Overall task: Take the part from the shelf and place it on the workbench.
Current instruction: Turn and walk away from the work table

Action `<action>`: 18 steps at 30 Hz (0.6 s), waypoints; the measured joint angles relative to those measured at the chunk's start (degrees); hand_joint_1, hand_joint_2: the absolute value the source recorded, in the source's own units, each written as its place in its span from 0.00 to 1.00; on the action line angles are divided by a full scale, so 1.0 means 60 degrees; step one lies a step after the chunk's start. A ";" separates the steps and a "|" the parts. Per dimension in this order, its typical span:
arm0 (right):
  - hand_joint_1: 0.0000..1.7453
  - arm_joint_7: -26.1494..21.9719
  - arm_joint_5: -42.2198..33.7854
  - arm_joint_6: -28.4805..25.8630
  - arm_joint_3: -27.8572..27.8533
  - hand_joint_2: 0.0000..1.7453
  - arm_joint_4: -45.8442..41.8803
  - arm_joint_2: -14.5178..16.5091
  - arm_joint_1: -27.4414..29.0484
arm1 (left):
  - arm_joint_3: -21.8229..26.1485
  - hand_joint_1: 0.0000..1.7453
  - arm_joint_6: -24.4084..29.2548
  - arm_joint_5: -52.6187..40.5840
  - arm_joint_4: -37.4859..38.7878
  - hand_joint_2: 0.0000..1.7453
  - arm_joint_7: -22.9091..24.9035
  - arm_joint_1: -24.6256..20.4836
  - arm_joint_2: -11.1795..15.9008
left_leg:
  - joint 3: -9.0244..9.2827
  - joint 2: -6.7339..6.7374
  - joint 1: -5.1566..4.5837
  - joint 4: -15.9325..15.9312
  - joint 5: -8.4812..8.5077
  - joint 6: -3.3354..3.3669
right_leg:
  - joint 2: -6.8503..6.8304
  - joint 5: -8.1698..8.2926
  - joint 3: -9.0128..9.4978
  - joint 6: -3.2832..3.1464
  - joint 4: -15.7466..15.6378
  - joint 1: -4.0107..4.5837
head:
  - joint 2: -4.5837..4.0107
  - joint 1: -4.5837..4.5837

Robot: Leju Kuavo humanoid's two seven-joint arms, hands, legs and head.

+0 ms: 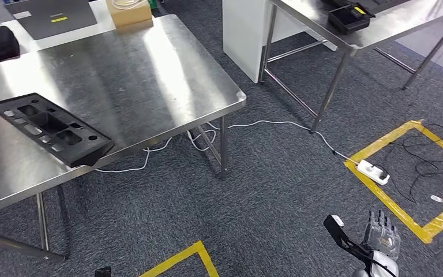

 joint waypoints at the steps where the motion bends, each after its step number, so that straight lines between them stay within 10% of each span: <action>1: 0.00 -0.0089 -0.0067 -0.0034 -0.0203 1.00 0.0121 0.0085 0.0077 | 0.0001 0.00 0.0004 -0.0048 0.0001 0.00 0.0001 0.0017 0.0005 | -0.0273 -0.0266 0.0010 0.0669 -0.0392 -0.0026 | 0.0101 0.0015 -0.0014 -0.0040 0.0002 0.0011 | 0.0000 -0.0014; 4: 0.00 -0.0363 -0.0288 -0.0086 -0.0862 1.00 0.0708 0.0367 0.0478 | 0.0000 0.00 0.0002 -0.0229 0.0002 0.00 0.0002 0.0063 0.0043 | -0.0816 -0.0484 0.0014 0.1919 -0.0822 -0.0017 | 0.0441 0.0032 -0.0036 -0.0072 0.0013 0.0063 | 0.0000 -0.0022; 9: 0.00 -0.0552 -0.0638 0.0146 -0.1885 1.00 0.1643 0.0826 0.1067 | -0.0006 0.00 -0.0006 -0.0496 0.0002 0.00 0.0035 0.0057 0.0157 | 0.0432 -0.1242 0.0011 -0.0694 0.0487 0.0231 | 0.1078 0.0095 -0.0068 0.0026 0.0043 0.0101 | 0.0000 -0.0023; 12: 0.00 -0.0549 -0.0649 0.0154 -0.2225 1.00 0.1973 0.0956 0.1275 | -0.0009 0.00 -0.0016 -0.0523 -0.0001 0.00 0.0072 0.0013 0.0197 | 0.0502 -0.1067 -0.0038 -0.0910 0.0566 0.0328 | 0.1338 0.0204 -0.0179 0.0202 -0.0001 0.0129 | 0.0000 -0.0034; 14: 0.00 -0.0542 -0.0654 0.0185 -0.2391 1.00 0.2136 0.0998 0.1367 | -0.0009 0.00 -0.0015 -0.0549 -0.0003 0.00 0.0080 -0.0028 0.0201 | 0.0534 -0.0833 -0.0038 -0.1073 0.0717 0.0454 | 0.0955 0.0061 -0.0394 0.0228 0.0272 0.0187 | 0.0000 -0.0007; 18: 0.00 -0.0546 -0.0812 0.0522 -0.2683 1.00 0.2376 0.1093 0.1370 | -0.0007 0.00 0.0000 -0.0620 -0.0005 0.00 0.0078 -0.0023 0.0214 | 0.0446 -0.0265 -0.0127 -0.1162 0.0837 0.0559 | 0.0173 -0.1038 -0.1482 0.0124 0.2646 0.0217 | 0.0000 0.0034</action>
